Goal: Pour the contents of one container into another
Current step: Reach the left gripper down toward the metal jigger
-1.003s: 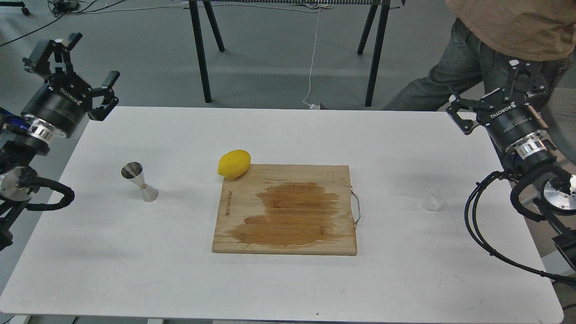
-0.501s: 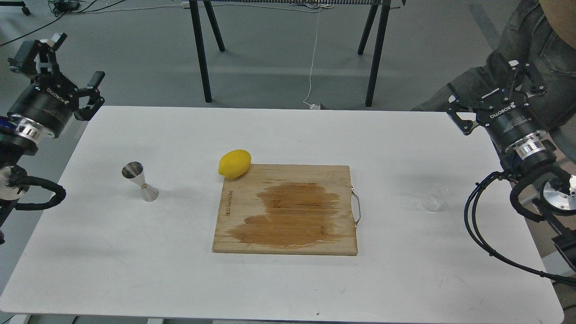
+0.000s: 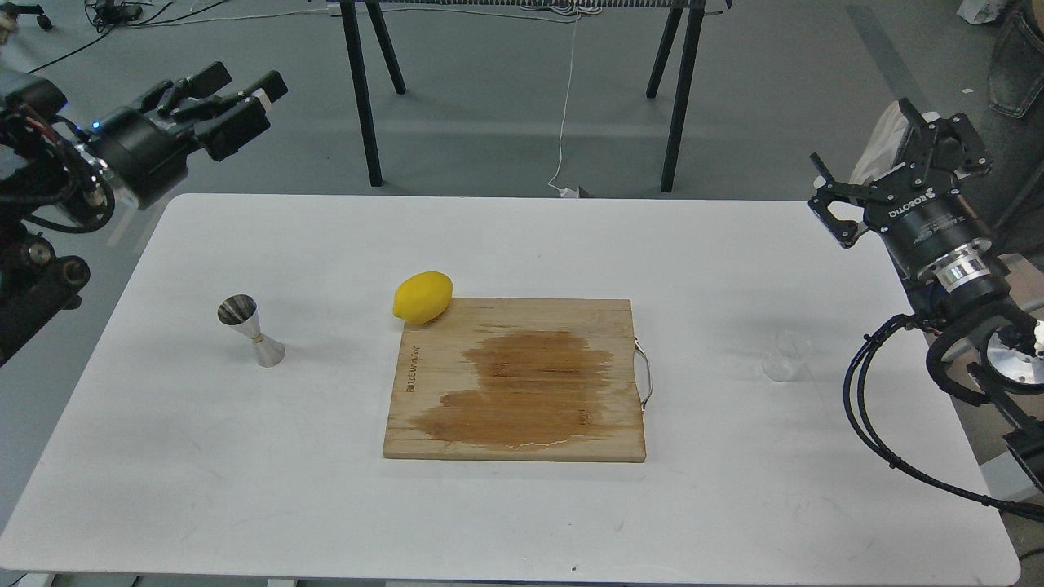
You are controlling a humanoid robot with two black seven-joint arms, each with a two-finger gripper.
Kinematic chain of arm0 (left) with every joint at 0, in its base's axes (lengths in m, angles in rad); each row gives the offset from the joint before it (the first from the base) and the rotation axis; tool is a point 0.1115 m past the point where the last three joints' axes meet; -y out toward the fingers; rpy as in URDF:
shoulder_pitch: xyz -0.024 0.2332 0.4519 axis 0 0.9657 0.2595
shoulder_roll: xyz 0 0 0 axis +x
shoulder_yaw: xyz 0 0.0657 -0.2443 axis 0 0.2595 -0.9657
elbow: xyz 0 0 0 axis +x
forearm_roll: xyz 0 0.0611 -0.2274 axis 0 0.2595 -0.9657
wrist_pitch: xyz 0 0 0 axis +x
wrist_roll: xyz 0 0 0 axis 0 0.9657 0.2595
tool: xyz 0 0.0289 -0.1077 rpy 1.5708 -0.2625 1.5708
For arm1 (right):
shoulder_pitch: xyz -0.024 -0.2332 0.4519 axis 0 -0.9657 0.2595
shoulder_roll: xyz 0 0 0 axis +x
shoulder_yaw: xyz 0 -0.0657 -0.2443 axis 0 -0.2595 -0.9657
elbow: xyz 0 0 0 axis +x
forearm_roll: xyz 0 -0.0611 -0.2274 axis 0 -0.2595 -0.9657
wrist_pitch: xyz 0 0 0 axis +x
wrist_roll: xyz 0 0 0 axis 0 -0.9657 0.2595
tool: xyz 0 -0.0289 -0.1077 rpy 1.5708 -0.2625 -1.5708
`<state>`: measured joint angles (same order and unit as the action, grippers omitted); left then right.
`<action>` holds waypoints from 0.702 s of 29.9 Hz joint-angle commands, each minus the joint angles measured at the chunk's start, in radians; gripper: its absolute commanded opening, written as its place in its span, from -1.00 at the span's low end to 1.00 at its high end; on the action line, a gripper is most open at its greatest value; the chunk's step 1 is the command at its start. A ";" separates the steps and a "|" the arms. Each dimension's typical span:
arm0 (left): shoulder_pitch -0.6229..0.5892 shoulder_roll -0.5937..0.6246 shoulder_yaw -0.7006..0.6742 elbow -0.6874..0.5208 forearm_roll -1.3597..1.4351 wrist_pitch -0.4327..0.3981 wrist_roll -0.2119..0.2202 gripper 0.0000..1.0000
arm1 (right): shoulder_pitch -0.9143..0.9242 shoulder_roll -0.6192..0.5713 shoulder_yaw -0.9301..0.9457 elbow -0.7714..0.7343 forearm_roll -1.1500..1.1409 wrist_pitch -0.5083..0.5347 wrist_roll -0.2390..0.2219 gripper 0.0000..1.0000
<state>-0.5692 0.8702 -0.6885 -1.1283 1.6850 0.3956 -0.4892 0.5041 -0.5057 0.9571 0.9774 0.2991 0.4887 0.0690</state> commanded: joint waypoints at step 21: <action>0.514 -0.102 0.017 0.151 0.005 0.093 0.000 0.99 | -0.019 0.009 0.006 -0.008 0.000 0.000 0.000 0.97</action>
<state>-0.0422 0.8183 -0.6861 -1.0262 1.6890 0.4891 -0.4884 0.4863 -0.4924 0.9604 0.9683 0.2991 0.4887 0.0695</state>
